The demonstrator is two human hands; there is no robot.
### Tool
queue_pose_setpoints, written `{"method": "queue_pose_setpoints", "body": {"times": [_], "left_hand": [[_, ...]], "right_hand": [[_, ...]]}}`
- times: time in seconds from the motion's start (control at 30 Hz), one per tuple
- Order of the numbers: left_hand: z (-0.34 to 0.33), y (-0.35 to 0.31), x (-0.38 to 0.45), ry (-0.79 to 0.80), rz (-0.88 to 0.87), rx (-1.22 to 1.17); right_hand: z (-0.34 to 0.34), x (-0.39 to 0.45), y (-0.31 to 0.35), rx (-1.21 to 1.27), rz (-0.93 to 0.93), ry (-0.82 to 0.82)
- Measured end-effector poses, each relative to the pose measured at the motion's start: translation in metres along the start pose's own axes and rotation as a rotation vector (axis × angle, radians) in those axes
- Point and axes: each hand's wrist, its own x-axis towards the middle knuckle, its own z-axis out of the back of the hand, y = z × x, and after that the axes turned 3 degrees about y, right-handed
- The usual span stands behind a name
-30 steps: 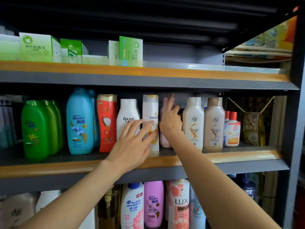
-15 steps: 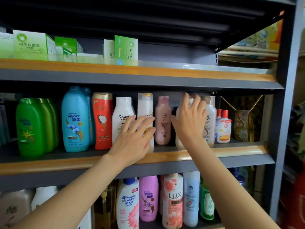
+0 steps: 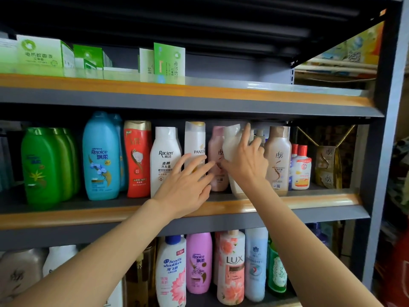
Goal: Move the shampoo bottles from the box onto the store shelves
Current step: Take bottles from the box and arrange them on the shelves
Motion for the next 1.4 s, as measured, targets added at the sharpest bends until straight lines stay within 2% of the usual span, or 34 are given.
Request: {"method": "queue_pose_setpoints", "body": {"times": [0.13,0.27,0.37,0.63,0.83,0.93,1.03,1.1,1.13,1.2,1.27,1.4], "left_hand": [[-0.001,0.0,-0.001,-0.007,0.001,-0.008],[-0.001,0.004,-0.002,-0.024,0.002,-0.019],[0.0,0.004,-0.004,-0.042,-0.02,-0.013],[0.001,0.005,-0.007,-0.051,-0.03,-0.027],[0.003,0.005,-0.01,-0.047,-0.029,-0.029],[0.002,0.005,-0.011,-0.058,-0.049,-0.03],[-0.001,0.0,-0.009,-0.065,-0.037,-0.015],[-0.002,-0.007,-0.005,-0.072,-0.021,-0.015],[-0.002,-0.011,-0.003,-0.078,-0.021,-0.016],[-0.001,-0.019,0.001,-0.088,-0.029,-0.017],[0.001,-0.024,0.005,-0.096,-0.019,-0.022],[0.004,-0.022,0.003,-0.045,0.007,-0.014]], "right_hand": [[-0.013,0.002,0.013,0.175,-0.048,-0.044],[-0.014,0.005,0.017,0.115,0.013,0.096],[-0.014,0.008,0.021,0.148,0.024,0.138],[-0.025,0.007,0.028,0.143,0.008,0.071],[-0.017,-0.002,0.026,0.138,0.043,0.08],[0.004,-0.013,0.016,0.093,0.134,-0.006],[0.027,-0.014,-0.003,0.158,0.221,-0.192],[0.035,-0.007,-0.022,0.168,0.126,-0.308],[0.037,-0.006,-0.032,0.147,0.042,-0.315],[0.036,-0.006,-0.05,0.114,-0.084,-0.217],[0.028,-0.011,-0.06,0.055,-0.102,-0.102],[0.017,-0.016,-0.069,0.139,-0.209,-0.103]]}}
